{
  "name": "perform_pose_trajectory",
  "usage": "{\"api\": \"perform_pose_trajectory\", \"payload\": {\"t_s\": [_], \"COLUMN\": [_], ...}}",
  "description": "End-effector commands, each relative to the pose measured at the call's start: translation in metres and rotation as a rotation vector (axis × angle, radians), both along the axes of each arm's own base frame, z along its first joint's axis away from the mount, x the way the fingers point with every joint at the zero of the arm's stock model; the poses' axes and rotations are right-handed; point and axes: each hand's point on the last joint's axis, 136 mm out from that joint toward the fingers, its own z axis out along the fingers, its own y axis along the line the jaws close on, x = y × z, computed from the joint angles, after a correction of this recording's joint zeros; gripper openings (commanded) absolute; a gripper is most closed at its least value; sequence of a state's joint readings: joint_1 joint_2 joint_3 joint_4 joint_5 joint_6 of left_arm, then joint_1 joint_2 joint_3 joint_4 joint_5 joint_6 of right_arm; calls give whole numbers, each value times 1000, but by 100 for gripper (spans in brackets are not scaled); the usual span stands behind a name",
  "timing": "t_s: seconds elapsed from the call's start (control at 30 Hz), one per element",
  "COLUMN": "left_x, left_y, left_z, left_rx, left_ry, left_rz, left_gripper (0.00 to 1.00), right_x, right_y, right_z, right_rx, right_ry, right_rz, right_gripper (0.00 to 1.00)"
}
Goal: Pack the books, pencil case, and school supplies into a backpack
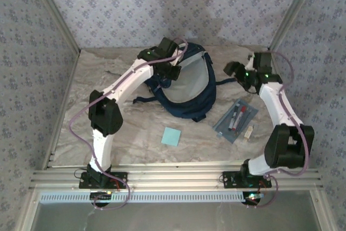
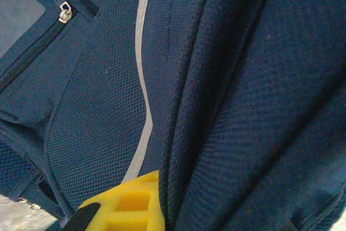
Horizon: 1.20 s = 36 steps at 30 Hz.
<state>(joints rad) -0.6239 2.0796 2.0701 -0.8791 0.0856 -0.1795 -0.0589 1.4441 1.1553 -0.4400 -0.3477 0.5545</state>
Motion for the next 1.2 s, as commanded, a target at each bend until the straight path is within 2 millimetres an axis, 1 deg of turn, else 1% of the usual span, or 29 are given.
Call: {"api": "perform_pose_trajectory", "payload": {"t_s": [0.0, 0.1, 0.17, 0.27, 0.37, 0.43, 0.5, 0.53, 0.63, 0.73, 0.83, 0.93, 1.0, 1.1, 1.17], "left_x": [11, 15, 16, 16, 14, 13, 13, 12, 12, 12, 11, 11, 10, 10, 9], "left_y": [-28, -28, -29, -29, -31, -30, -26, -25, -21, -20, -20, -19, -19, -19, -19], "left_z": [53, 60, 61, 60, 57, 57, 56, 57, 57, 55, 55, 56, 55, 56, 57], "left_rx": [-260, -330, -346, -351, -353, -351, -348, -350, -357, -356, -357, -357, -356, -358, -359], "left_ry": [-6, 21, 28, 32, 44, 46, 42, 40, 35, 36, 41, 37, 39, 40, 36], "left_rz": [-2, 11, 13, 9, 1, -1, 3, 4, 14, 15, 15, 16, 16, 16, 13], "left_gripper": [0, 0, 0, 0, 0, 0, 0, 0, 0, 0, 0, 0, 0, 0, 0], "right_x": [-55, -85, -100, -107, -104, -105, -108, -110, -111, -102, -92, -87, -77, -69, -66], "right_y": [-30, -49, -55, -59, -65, -72, -85, -88, -103, -105, -110, -112, -118, -117, -117], "right_z": [-68, -102, -121, -141, -151, -153, -150, -149, -145, -149, -152, -155, -156, -161, -164], "right_rx": [-81, -104, -105, -105, -131, -168, -242, -254, -291, -234, -254, -256, -261, -241, -236], "right_ry": [232, 318, 365, 400, 421, 434, 447, 453, 447, 437, 420, 434, 416, 422, 423], "right_rz": [-55, -123, -157, -167, -185, -204, -232, -239, -275, -275, -258, -253, -258, -247, -247], "right_gripper": [84, 85, 85, 85, 83, 83, 83, 83, 80, 69, 62, 61, 60, 56, 55]}}
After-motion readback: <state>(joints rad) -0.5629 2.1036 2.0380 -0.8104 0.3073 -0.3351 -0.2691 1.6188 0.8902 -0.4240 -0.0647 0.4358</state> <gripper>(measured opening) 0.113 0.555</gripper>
